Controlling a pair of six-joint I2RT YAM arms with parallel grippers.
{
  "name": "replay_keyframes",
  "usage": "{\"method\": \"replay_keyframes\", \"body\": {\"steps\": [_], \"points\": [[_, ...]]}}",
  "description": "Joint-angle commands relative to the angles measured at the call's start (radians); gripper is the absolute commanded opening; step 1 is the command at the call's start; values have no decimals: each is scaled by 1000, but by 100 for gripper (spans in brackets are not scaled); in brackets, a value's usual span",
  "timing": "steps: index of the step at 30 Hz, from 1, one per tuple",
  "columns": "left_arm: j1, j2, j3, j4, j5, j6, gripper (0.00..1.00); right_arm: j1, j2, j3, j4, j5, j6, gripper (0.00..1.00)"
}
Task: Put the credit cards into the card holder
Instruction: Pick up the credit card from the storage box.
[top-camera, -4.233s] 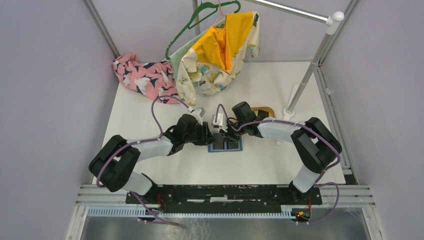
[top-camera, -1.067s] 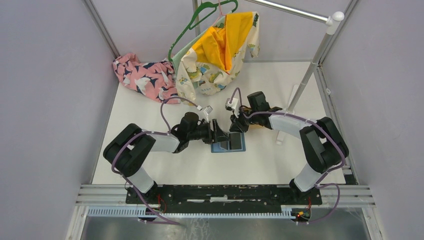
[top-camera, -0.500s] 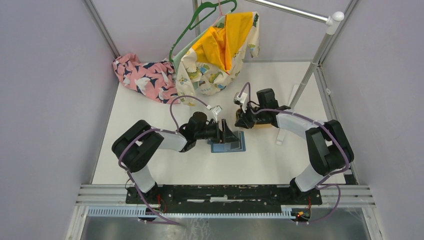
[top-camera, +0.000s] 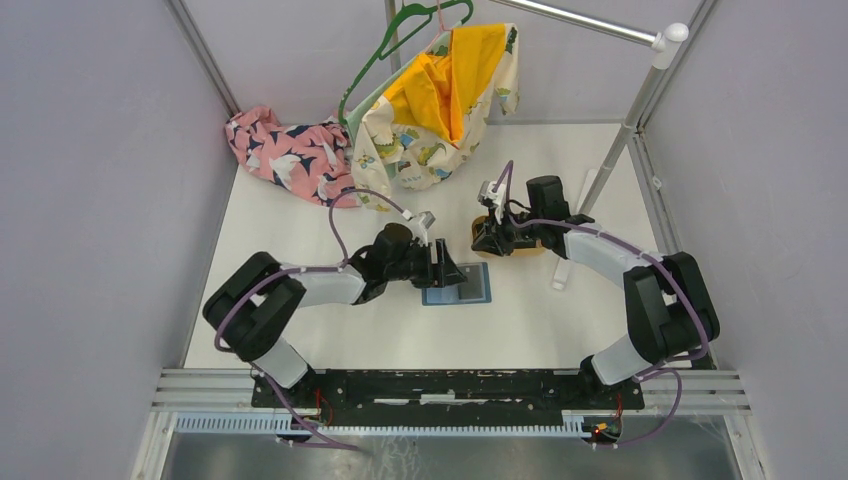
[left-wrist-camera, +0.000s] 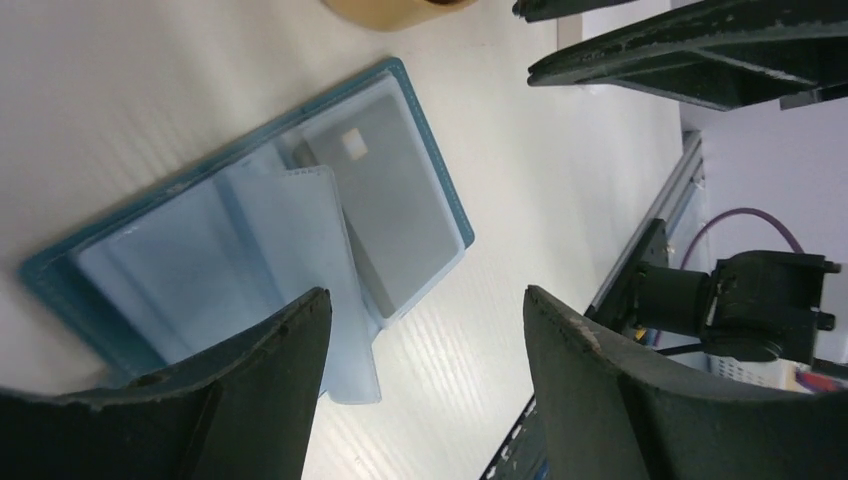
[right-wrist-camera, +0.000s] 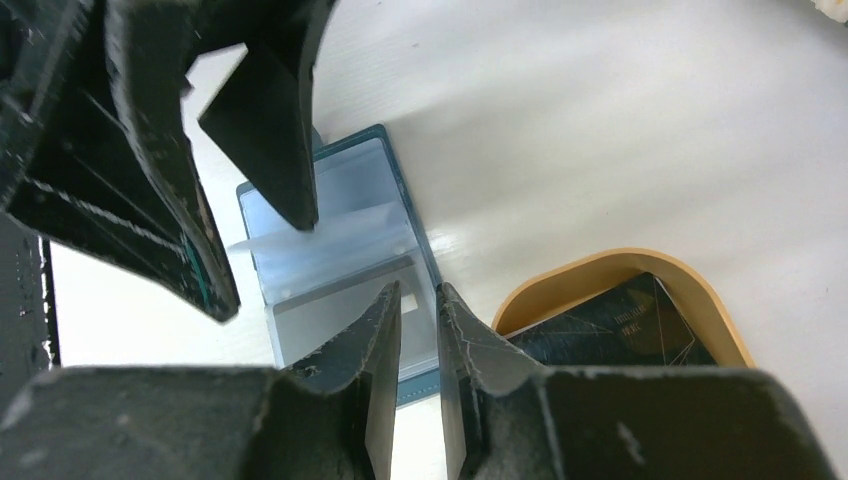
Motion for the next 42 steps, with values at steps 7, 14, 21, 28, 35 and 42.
{"method": "replay_keyframes", "body": {"steps": [7, 14, 21, 28, 35, 42], "points": [[-3, -347, -88, -191, -279, 157, 77, -36, -58, 3, 3, 19, -50, 26], [-2, -557, -153, -163, -390, 213, 86, -115, -49, -20, 64, 54, 56, 43], [-2, -469, -123, -86, -332, 206, 93, -125, 60, 11, 167, 192, 326, 55], [-3, -342, -90, -14, -304, 177, 93, -126, 124, 18, 234, 350, 570, 57], [-1, -190, -12, -2, -273, 168, 91, -125, 161, 18, 239, 354, 632, 54], [10, -55, 94, -22, -249, 164, 78, -125, 197, 18, 246, 321, 682, 52]]}}
